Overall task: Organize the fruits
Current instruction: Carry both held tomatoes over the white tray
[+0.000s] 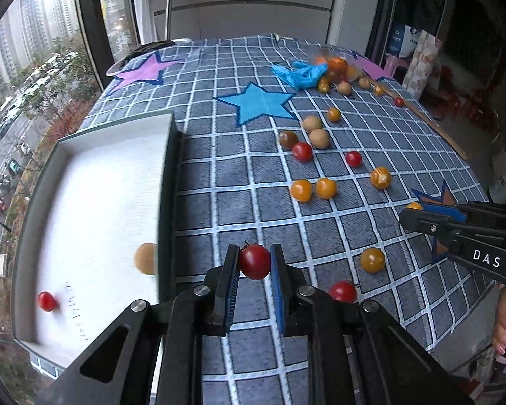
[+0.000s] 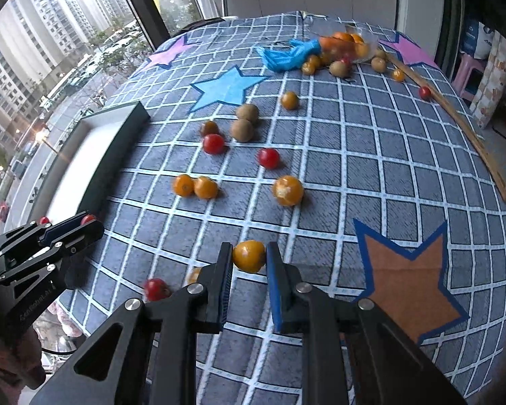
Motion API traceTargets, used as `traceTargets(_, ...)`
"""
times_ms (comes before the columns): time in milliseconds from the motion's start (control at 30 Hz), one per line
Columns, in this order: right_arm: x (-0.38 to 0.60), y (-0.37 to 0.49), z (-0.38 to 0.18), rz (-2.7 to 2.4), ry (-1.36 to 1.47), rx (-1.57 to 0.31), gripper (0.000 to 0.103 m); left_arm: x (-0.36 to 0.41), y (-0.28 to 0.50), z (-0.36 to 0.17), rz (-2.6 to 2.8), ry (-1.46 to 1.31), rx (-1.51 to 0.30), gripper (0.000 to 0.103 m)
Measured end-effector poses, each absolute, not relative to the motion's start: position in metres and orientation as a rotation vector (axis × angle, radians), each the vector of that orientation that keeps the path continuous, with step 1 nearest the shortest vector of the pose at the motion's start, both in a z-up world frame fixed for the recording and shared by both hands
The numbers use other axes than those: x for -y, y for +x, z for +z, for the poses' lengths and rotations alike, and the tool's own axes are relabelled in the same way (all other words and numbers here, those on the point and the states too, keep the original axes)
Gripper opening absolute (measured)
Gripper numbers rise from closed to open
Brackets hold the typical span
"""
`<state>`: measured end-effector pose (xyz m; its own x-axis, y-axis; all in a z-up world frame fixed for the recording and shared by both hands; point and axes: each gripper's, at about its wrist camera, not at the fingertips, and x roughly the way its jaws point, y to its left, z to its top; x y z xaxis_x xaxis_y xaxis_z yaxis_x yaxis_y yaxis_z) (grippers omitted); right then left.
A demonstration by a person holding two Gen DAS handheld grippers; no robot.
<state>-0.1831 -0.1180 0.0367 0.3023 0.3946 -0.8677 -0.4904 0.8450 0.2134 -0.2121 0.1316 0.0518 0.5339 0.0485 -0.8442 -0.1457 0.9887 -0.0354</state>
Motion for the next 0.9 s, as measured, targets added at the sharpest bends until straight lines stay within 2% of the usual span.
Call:
traceTargets(500,0.045,-0.211,0.068,0.707,-0.183,-1.084,0.021,-0.194,-0.247,0.059,0.206,-0.163,-0.97,0.019)
traceTargets(900,-0.062,-0.224,0.071,0.879,-0.252,-1.099,0.021,-0.256,-0.264,0.031,0.326,-0.188,-1.028,0.019)
